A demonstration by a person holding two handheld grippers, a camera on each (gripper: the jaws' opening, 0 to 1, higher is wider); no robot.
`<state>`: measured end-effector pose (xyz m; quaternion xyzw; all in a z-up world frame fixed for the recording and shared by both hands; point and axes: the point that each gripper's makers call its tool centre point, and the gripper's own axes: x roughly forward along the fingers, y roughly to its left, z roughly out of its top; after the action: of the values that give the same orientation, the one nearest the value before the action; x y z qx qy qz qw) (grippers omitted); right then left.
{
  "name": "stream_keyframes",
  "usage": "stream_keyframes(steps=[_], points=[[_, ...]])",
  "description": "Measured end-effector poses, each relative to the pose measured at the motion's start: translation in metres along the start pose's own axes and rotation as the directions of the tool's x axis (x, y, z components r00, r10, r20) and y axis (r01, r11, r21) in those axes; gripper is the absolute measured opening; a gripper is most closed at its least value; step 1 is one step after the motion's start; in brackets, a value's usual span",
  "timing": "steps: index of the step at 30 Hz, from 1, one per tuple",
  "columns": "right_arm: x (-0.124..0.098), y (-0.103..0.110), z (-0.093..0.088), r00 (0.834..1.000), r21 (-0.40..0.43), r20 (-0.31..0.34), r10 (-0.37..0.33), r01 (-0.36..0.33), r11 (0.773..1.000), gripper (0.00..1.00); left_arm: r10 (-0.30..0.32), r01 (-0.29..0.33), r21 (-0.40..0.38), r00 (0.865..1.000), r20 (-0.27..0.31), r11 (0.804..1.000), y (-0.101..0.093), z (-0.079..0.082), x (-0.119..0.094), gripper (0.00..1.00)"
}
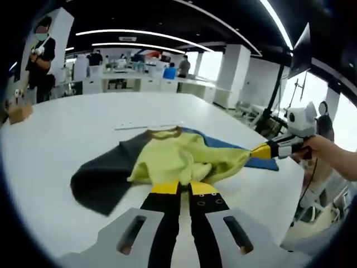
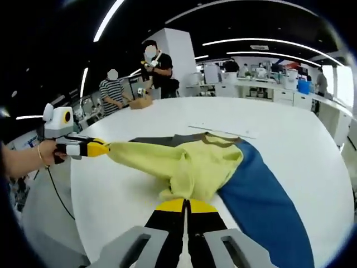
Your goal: Fold the garment on the visible template until the final outline fits inside the template.
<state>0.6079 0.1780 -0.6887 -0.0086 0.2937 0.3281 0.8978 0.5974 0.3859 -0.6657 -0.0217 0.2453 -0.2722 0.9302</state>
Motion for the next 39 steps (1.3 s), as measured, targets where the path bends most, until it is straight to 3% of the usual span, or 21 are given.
stream_keyframes(steps=[14, 24, 29, 39], points=[[-0.031, -0.023, 0.017, 0.996, -0.044, 0.037, -0.084, 0.086, 0.995, 0.00, 0.019, -0.020, 0.043, 1.000, 0.017, 0.999, 0.019, 0.009, -0.037, 0.02], [-0.048, -0.018, 0.015, 0.996, -0.092, 0.021, -0.084, 0.085, 0.992, 0.00, 0.011, -0.011, 0.061, 1.000, -0.010, 0.998, 0.018, -0.003, -0.058, 0.02], [-0.061, -0.014, 0.019, 0.995, -0.226, 0.008, -0.096, 0.095, 0.969, 0.00, 0.010, -0.009, 0.088, 1.000, -0.016, 0.996, 0.014, -0.007, -0.067, 0.02], [-0.076, -0.004, 0.001, 0.996, -0.295, -0.014, -0.086, 0.078, 0.952, 0.00, 0.001, 0.003, 0.096, 0.999, -0.048, 0.995, 0.015, -0.024, -0.078, 0.02]])
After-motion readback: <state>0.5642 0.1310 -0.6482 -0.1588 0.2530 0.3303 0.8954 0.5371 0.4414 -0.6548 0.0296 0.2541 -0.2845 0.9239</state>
